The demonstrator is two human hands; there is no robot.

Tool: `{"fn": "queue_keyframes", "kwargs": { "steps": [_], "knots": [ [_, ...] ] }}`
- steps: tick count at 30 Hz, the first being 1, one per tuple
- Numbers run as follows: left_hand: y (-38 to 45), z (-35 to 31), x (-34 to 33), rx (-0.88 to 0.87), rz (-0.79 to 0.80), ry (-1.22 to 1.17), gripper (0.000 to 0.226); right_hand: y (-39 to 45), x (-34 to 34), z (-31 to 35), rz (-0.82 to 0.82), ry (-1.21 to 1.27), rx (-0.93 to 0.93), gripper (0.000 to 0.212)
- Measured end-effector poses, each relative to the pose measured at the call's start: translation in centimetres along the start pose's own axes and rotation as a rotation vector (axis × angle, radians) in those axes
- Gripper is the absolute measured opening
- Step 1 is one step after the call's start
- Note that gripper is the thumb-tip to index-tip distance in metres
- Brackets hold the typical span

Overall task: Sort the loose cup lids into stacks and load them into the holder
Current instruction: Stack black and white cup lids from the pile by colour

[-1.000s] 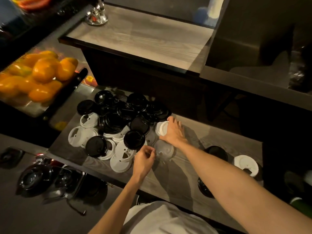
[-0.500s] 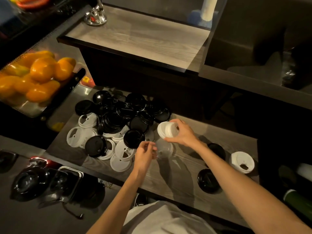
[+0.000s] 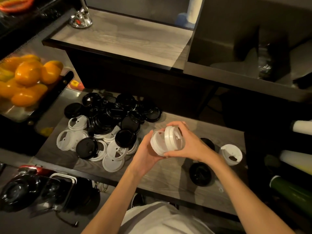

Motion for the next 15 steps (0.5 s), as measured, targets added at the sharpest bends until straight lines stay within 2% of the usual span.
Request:
{"fn": "queue_keyframes", "kwargs": {
  "steps": [4,7,11,15],
  "knots": [
    [-0.1,0.4,-1.0,-0.015,0.072,0.039,0.054,-1.9,0.2,0.5,-0.054,0.010,0.034,0.099],
    [-0.4,1.0,-1.7,0.036,0.111,0.036,0.052,-3.1,0.2,0.4,-0.063,0.012,0.015,0.106],
    [-0.4,1.9,-2.2,0.091,0.126,0.093,0.053,-4.5,0.8,0.5,-0.068,-0.021,0.008,0.100],
    [-0.6,2.2,-2.8,0.068,0.150,0.102,0.064,-5.7,1.1,0.6,-0.058,-0.019,0.015,0.100]
  ]
}}
Point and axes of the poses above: each hand's wrist, its own y-axis towards the middle knuckle, its own x-axis out of the back of the hand, z = x × y, the point moved 2 cm from there along y, towards the middle knuckle, and after that the axes turned 6 degrees about z, right-handed, at the moved point
